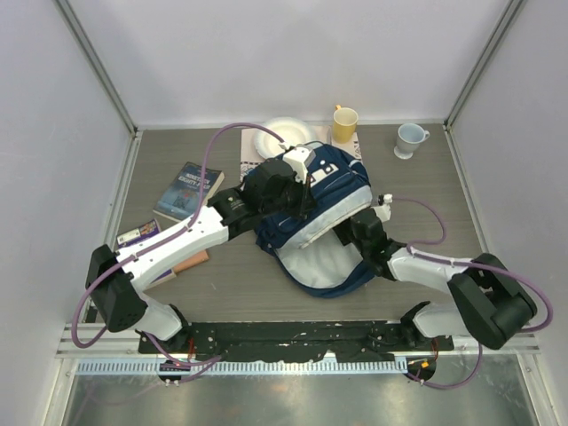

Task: Pack the student bag
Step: Place the book in the student bag.

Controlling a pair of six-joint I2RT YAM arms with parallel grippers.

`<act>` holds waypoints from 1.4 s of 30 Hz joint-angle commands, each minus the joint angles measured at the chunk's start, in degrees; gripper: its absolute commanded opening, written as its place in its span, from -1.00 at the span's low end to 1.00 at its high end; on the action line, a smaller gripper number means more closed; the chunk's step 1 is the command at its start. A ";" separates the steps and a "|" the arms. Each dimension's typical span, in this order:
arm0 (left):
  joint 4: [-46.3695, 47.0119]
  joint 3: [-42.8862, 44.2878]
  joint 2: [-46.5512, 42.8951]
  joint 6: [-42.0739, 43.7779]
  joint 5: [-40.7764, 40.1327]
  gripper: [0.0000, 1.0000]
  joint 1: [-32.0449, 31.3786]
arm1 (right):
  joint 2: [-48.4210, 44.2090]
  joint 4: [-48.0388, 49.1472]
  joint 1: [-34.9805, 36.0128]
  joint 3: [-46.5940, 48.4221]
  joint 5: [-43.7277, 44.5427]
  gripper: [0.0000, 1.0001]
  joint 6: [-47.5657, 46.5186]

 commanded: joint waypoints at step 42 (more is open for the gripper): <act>-0.89 -9.54 -11.58 -2.23 -14.79 0.99 0.59 | -56.10 -60.58 0.15 13.82 2.09 0.66 -17.39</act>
